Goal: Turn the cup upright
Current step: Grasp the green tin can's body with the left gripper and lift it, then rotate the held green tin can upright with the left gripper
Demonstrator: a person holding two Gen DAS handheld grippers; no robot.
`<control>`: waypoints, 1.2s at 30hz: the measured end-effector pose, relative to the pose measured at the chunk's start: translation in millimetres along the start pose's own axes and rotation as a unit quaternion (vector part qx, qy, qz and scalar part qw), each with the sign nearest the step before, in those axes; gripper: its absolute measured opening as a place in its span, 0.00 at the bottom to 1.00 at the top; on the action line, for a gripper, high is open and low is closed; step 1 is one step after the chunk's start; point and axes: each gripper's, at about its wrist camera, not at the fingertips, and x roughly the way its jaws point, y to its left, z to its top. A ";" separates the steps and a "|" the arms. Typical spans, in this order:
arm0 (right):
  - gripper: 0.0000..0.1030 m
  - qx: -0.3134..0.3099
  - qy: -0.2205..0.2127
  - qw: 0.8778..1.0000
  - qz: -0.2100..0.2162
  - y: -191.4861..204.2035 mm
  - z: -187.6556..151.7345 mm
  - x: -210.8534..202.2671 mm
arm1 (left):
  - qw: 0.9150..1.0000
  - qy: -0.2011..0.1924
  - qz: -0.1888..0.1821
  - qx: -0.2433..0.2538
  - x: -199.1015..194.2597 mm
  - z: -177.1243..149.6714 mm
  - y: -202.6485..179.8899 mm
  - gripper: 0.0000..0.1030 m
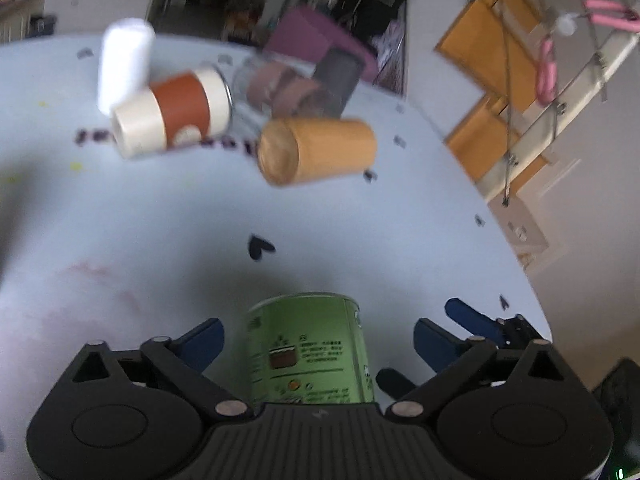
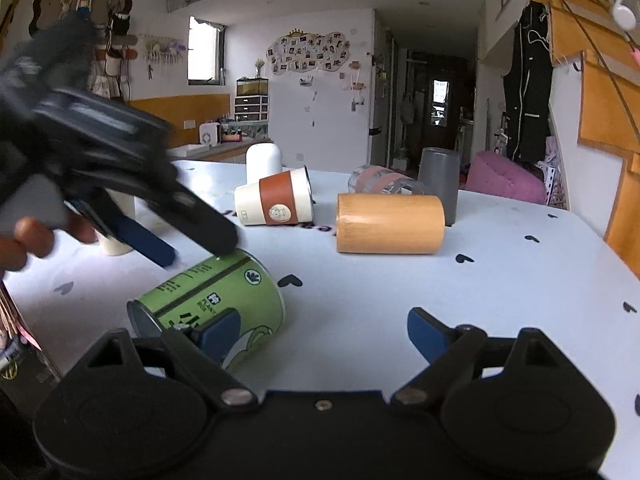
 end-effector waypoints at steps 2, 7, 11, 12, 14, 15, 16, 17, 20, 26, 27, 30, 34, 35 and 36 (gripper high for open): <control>0.88 0.004 -0.003 1.000 0.004 -1.7 -1.5 -1.1 | 1.000 0.025 0.007 -0.007 15.4 3.5 -1.0 0.93; 0.88 0.013 -0.009 1.000 0.003 -7.6 -3.6 -4.7 | 0.999 0.050 0.013 -0.015 32.2 2.9 4.9 0.76; 0.88 0.020 -0.011 1.000 0.000 -12.4 -4.5 -5.9 | 1.000 0.013 0.022 -0.002 13.9 -2.5 4.8 0.72; 0.88 0.021 -0.011 1.000 0.000 -12.6 -4.3 -5.8 | 0.999 -0.007 0.032 0.010 6.0 -5.2 3.5 0.72; 0.88 0.021 -0.012 1.000 0.000 -12.6 -4.3 -5.0 | 0.997 -0.040 0.050 0.037 -7.5 -10.6 -0.1 0.72; 0.88 0.020 -0.012 1.000 0.001 -11.7 -3.7 -4.6 | 0.996 -0.054 0.058 0.050 -13.5 -13.5 -1.6 0.72; 0.88 0.019 -0.013 1.000 0.003 -10.2 -3.8 -4.4 | 0.994 -0.066 0.066 0.062 -18.7 -16.2 -2.6 0.72; 0.88 0.018 -0.013 1.000 0.004 -9.5 -4.3 -4.1 | 0.992 -0.075 0.072 0.070 -22.8 -18.5 -3.1 0.72; 0.88 0.015 -0.014 1.000 0.007 -5.8 -2.9 -3.0 | 0.986 -0.103 0.095 0.095 -28.2 -22.9 -3.1 0.72; 0.88 0.007 -0.015 1.000 0.014 0.9 -1.5 -2.2 | 0.971 -0.143 0.143 0.127 -25.1 -34.7 0.9 0.71; 0.88 0.007 -0.014 1.000 0.013 1.0 -1.4 -1.6 | 0.970 -0.146 0.144 0.129 -23.8 -35.8 1.7 0.71; 0.88 0.009 -0.012 1.000 0.015 1.0 -1.9 0.1 | 0.966 -0.157 0.152 0.141 -15.1 -38.2 -0.1 0.71; 0.88 0.011 -0.011 1.000 0.016 1.3 -2.8 0.8 | 0.951 -0.189 0.177 0.167 -2.6 -46.9 -5.3 0.72; 0.88 0.011 -0.010 1.000 0.016 1.0 -3.2 0.7 | 0.949 -0.196 0.179 0.171 -2.1 -49.8 -5.5 0.72; 0.88 0.011 -0.010 1.000 0.015 0.6 -3.3 0.5 | 0.948 -0.200 0.178 0.170 -3.4 -51.8 -4.7 0.72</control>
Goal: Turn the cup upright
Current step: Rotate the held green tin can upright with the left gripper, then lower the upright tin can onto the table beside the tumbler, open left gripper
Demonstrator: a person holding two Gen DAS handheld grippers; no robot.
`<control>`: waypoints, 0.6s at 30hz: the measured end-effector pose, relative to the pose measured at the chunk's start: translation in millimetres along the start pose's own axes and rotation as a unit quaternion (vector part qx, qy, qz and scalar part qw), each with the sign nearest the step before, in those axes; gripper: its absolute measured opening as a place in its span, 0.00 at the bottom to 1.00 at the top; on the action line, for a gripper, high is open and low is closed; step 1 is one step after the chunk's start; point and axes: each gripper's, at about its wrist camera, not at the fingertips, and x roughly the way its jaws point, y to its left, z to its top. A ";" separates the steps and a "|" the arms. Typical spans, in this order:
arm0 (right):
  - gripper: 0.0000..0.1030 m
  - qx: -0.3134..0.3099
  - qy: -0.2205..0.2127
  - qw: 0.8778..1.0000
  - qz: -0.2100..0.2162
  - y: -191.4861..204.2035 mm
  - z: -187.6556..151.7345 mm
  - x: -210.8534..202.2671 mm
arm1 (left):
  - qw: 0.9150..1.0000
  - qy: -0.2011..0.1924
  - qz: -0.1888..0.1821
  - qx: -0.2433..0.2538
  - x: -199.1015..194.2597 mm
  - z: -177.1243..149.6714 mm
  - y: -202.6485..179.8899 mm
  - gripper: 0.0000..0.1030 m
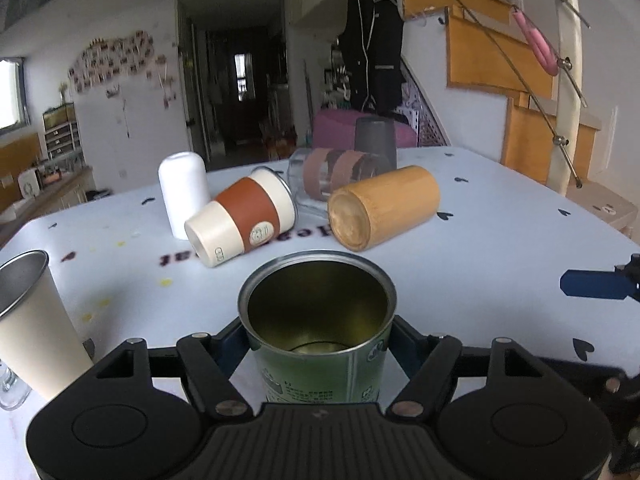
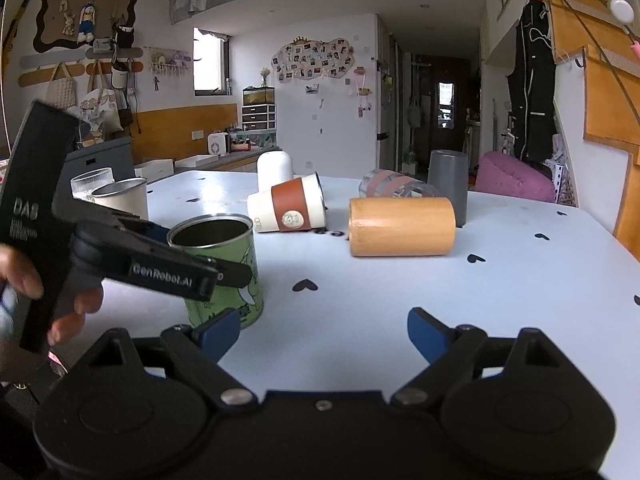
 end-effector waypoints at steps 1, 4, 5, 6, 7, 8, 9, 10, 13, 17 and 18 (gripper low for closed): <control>0.88 0.000 0.000 1.000 -0.001 -0.2 -0.3 -0.6 | 1.000 -0.003 -0.002 -0.006 -2.7 -1.7 2.1 0.72; 0.88 0.002 -0.001 1.000 -0.004 -1.5 -0.4 -1.8 | 1.000 -0.011 -0.001 -0.026 -15.0 -10.6 13.5 0.71; 0.88 0.002 -0.002 1.000 -0.005 -1.5 -0.4 -2.2 | 0.999 -0.014 0.004 -0.031 -19.9 -14.4 18.7 0.71; 0.88 0.002 -0.002 1.000 -0.004 -1.4 -0.4 -2.5 | 0.999 -0.016 0.011 -0.036 -26.2 -19.2 25.5 0.71; 0.88 0.003 -0.002 1.000 -0.004 -1.3 -0.4 -2.0 | 0.999 -0.018 0.017 -0.040 -32.3 -23.6 32.3 0.71; 0.88 0.003 0.000 1.000 -0.004 -0.8 -0.3 -1.1 | 0.999 -0.020 0.024 -0.045 -38.1 -27.4 39.3 0.71; 0.88 0.002 0.001 1.000 -0.004 0.1 -0.6 -0.8 | 0.998 -0.022 0.033 -0.049 -43.8 -31.8 47.5 0.71; 0.88 0.001 0.002 1.000 -0.003 1.2 -0.5 0.4 | 0.997 -0.023 0.043 -0.053 -49.0 -35.8 55.5 0.71; 0.88 -0.004 0.005 1.000 0.000 5.9 0.6 3.3 | 0.994 -0.019 0.083 -0.061 -60.9 -43.5 80.3 0.71; 0.89 -0.013 0.007 1.000 0.004 14.4 4.0 7.0 | 0.989 -0.016 0.124 -0.073 -76.2 -53.3 113.2 0.71; 0.88 -0.015 0.008 1.000 0.005 16.3 4.9 7.8 | 0.988 -0.016 0.131 -0.077 -80.4 -56.1 122.1 0.71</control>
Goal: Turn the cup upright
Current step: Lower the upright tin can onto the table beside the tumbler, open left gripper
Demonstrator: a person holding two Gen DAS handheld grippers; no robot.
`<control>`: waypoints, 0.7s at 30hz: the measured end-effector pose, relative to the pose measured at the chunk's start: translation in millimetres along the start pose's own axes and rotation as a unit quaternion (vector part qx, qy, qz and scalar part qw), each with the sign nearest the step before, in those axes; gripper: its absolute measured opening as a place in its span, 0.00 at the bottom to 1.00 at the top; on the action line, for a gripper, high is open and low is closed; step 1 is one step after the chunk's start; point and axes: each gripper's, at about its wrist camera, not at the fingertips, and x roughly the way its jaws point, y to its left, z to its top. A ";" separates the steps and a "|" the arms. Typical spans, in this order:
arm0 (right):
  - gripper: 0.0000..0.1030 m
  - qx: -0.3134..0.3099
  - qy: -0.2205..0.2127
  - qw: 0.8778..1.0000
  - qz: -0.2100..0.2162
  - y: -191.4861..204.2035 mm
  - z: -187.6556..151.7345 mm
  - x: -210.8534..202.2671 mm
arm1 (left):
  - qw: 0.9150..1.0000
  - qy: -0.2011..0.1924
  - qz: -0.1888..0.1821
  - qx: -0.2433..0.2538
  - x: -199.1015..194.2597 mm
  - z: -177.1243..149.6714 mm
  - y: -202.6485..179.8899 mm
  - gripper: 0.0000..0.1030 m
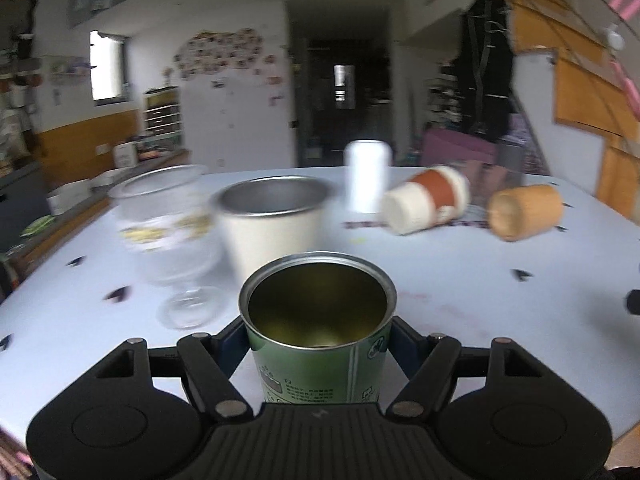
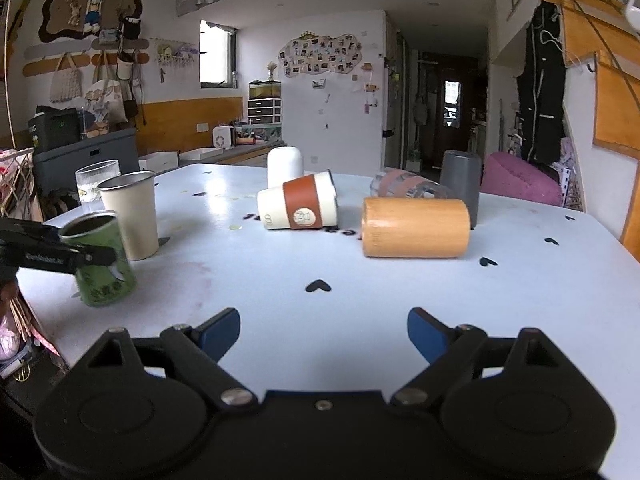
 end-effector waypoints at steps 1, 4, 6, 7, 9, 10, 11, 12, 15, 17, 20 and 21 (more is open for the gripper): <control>0.88 -0.002 0.000 1.000 0.001 1.8 1.1 1.0 | 1.000 0.000 0.009 -0.004 -1.3 -0.9 8.7 0.71; 0.89 -0.005 0.001 1.000 0.004 7.9 3.4 3.7 | 0.999 -0.003 0.040 -0.025 -1.3 -1.5 34.1 0.71; 0.89 -0.008 0.002 1.000 0.008 12.3 5.3 6.4 | 0.998 -0.007 0.055 -0.041 1.3 0.0 46.9 0.71; 0.89 -0.009 0.001 1.000 0.011 14.7 6.2 7.6 | 0.997 -0.009 0.061 -0.048 3.3 1.3 51.9 0.71; 0.89 -0.011 0.001 1.000 0.015 20.0 7.8 9.3 | 0.996 -0.011 0.072 -0.056 6.5 3.3 60.0 0.71; 0.89 -0.013 0.001 1.000 0.017 22.1 8.6 10.2 | 0.996 -0.012 0.075 -0.056 6.6 2.8 62.6 0.71; 0.89 -0.014 0.001 1.000 0.018 24.2 9.2 10.9 | 0.995 -0.013 0.075 -0.056 6.8 3.3 63.1 0.71; 0.89 -0.015 0.000 1.000 0.018 25.6 9.9 11.3 | 0.996 -0.014 0.074 -0.057 6.2 3.3 63.6 0.71; 0.89 -0.013 -0.002 1.000 0.022 28.1 11.3 12.1 | 0.995 -0.015 0.073 -0.059 5.3 3.7 64.4 0.72; 0.89 -0.012 -0.004 1.000 0.023 28.8 13.3 13.0 | 0.994 -0.010 0.078 -0.071 1.4 4.7 67.4 0.72; 0.89 -0.007 -0.013 1.000 0.021 29.4 20.5 11.3 | 0.993 -0.018 0.082 -0.088 -15.8 10.2 68.2 0.94; 0.89 -0.001 -0.016 1.000 0.021 29.2 23.8 10.3 | 0.992 -0.031 0.084 -0.091 -25.6 13.3 67.1 0.99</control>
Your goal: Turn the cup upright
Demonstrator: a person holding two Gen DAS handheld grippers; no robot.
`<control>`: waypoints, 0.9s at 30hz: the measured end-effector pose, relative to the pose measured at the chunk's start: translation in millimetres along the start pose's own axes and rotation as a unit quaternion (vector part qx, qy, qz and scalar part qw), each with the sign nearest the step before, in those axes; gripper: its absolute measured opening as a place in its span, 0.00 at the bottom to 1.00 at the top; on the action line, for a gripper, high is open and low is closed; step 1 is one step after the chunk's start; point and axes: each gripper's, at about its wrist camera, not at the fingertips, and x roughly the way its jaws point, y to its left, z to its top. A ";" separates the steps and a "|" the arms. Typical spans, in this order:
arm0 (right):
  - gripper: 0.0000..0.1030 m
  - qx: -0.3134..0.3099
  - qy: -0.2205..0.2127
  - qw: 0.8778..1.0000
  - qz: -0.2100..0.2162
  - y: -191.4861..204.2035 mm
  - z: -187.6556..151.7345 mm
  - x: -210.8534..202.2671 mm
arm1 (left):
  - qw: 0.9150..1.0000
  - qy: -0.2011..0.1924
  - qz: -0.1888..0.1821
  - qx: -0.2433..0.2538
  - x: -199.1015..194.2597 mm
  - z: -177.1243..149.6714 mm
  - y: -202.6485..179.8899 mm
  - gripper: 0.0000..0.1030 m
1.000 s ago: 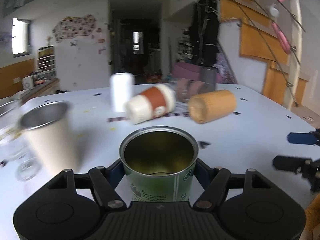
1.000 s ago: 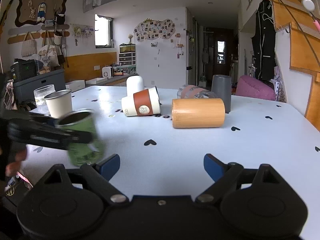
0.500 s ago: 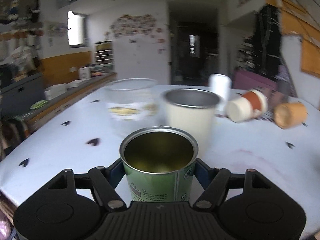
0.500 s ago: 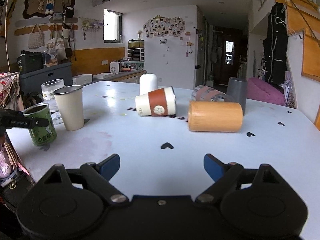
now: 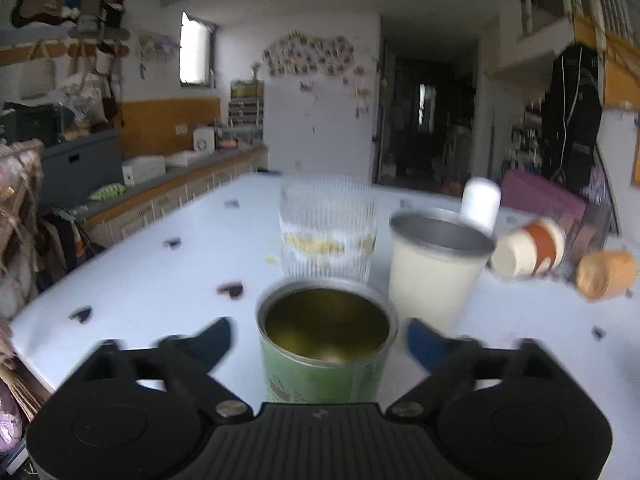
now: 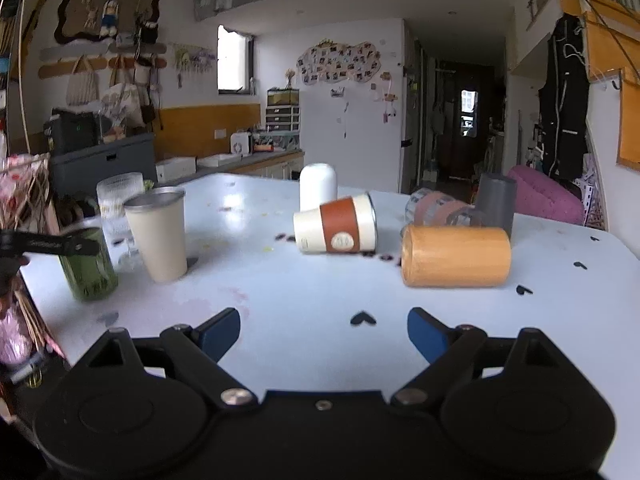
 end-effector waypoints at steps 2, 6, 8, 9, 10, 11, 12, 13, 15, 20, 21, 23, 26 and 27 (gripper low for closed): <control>0.89 0.016 -0.011 1.000 0.004 -1.0 8.8 -2.8 | 1.000 -0.019 -0.001 -0.003 -16.1 8.2 -1.3 0.99; 0.90 0.039 -0.031 0.999 0.013 2.1 26.6 -7.4 | 0.999 -0.035 -0.005 -0.013 -41.5 23.1 -6.4 1.00; 0.91 0.048 -0.038 0.998 0.017 4.8 34.7 -8.0 | 0.999 -0.035 -0.005 -0.014 -50.4 26.5 -11.3 1.00; 0.93 0.051 -0.040 0.998 0.020 6.5 38.2 -8.7 | 0.999 -0.034 -0.003 -0.015 -55.2 27.7 -14.2 1.00; 0.94 0.054 -0.043 0.997 0.023 8.5 41.4 -9.4 | 0.999 -0.032 -0.002 -0.015 -58.0 29.6 -16.0 1.00; 0.95 0.055 -0.045 0.997 0.025 10.9 44.2 -10.0 | 1.000 -0.029 0.003 -0.013 -61.9 30.1 -18.9 1.00; 0.96 0.054 -0.045 0.997 0.025 13.3 46.5 -10.5 | 1.000 -0.026 0.010 -0.012 -64.3 30.9 -22.9 1.00; 0.96 0.051 -0.043 0.997 0.024 16.7 49.3 -10.2 | 1.000 -0.023 0.018 -0.010 -67.0 31.1 -26.3 1.00; 0.97 0.043 -0.039 0.998 0.024 23.8 52.6 -9.4 | 0.999 -0.019 0.027 -0.003 -72.2 30.3 -32.5 1.00; 1.00 0.020 -0.028 0.999 0.017 42.0 54.4 -5.2 | 1.000 -0.005 0.017 0.003 -78.1 26.4 -42.8 1.00; 1.00 0.020 -0.026 0.999 0.016 43.9 54.4 -4.0 | 1.000 -0.002 0.014 0.005 -78.7 25.6 -45.1 1.00; 1.00 0.022 -0.020 0.999 0.014 46.2 55.4 -3.3 | 1.000 -0.001 0.012 0.009 -79.7 22.2 -47.5 1.00; 1.00 0.013 -0.014 1.000 -0.002 50.7 55.2 -2.3 | 1.000 -0.001 0.010 0.011 -80.3 19.9 -49.1 1.00; 1.00 0.009 -0.013 1.000 -0.006 52.1 55.1 -2.6 | 1.000 -0.001 0.012 0.011 -80.4 19.3 -50.4 1.00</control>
